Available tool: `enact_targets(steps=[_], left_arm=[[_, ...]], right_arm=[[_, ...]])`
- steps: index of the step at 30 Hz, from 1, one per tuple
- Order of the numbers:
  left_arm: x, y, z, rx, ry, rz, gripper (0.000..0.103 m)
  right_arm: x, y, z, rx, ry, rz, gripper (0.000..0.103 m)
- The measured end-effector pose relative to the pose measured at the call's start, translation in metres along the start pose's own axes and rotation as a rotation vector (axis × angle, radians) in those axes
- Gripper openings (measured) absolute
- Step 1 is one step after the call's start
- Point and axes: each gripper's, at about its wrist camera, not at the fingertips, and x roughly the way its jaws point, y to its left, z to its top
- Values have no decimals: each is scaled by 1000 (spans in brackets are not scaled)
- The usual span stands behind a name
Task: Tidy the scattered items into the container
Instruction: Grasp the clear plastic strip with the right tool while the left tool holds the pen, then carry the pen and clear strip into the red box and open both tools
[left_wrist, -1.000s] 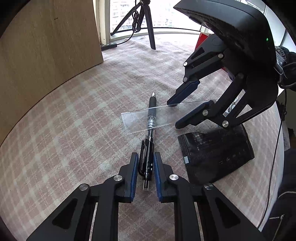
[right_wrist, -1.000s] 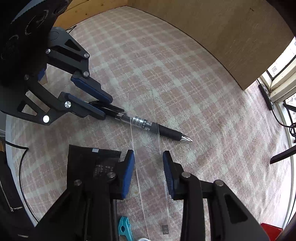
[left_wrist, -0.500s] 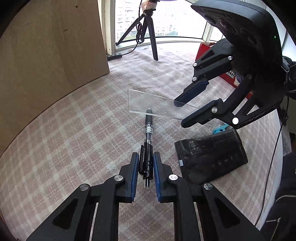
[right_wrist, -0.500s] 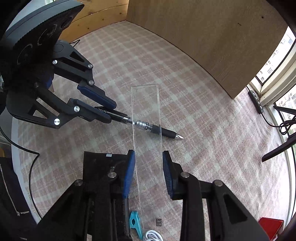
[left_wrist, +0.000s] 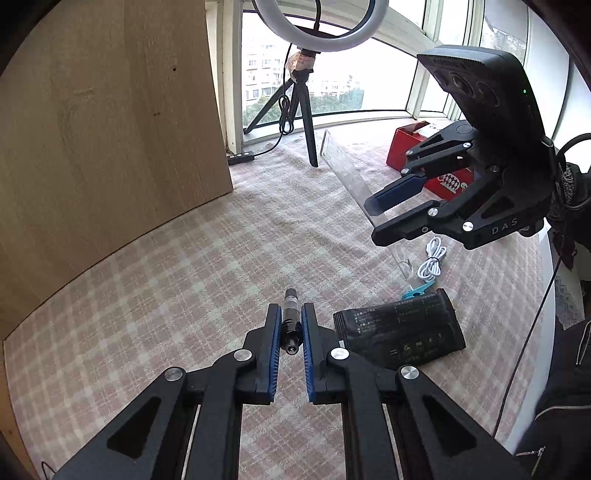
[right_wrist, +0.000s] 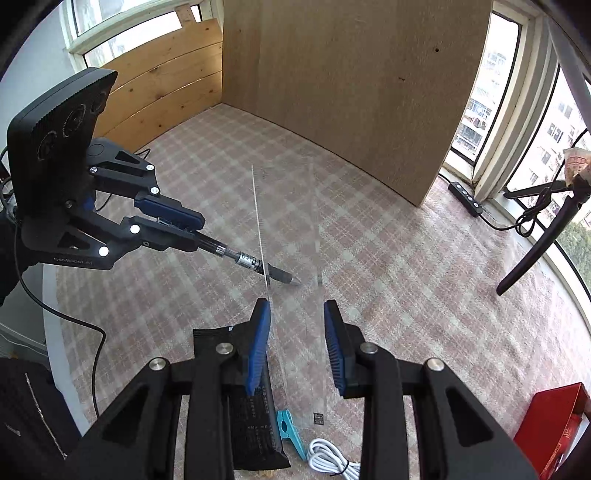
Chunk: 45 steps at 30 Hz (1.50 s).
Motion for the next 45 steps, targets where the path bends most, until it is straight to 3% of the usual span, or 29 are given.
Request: enact_targets(steps=[6, 7, 8, 14, 20, 31, 41, 45], left_arm=[[-18, -8, 10, 23, -38, 1, 10], [-20, -9, 11, 27, -43, 1, 10], [-22, -11, 13, 31, -46, 3, 10], [-31, -21, 20, 52, -54, 7, 10], [-45, -34, 30, 76, -79, 7, 10], [-63, -82, 64, 171, -132, -24, 10], [-52, -159, 112, 305, -159, -129, 10], [-39, -200, 134, 366, -159, -205, 10]], right_arm=[[-29, -3, 1, 49, -80, -11, 23], [-31, -5, 1, 56, -91, -17, 9], [-32, -6, 2, 63, -103, -22, 3], [-38, -8, -1, 77, -139, -36, 2], [-11, 12, -17, 107, -178, -57, 2], [-78, 4, -61, 235, -297, -145, 2], [-145, -13, -131, 411, -325, -326, 2], [-170, -26, -161, 492, -330, -401, 2]])
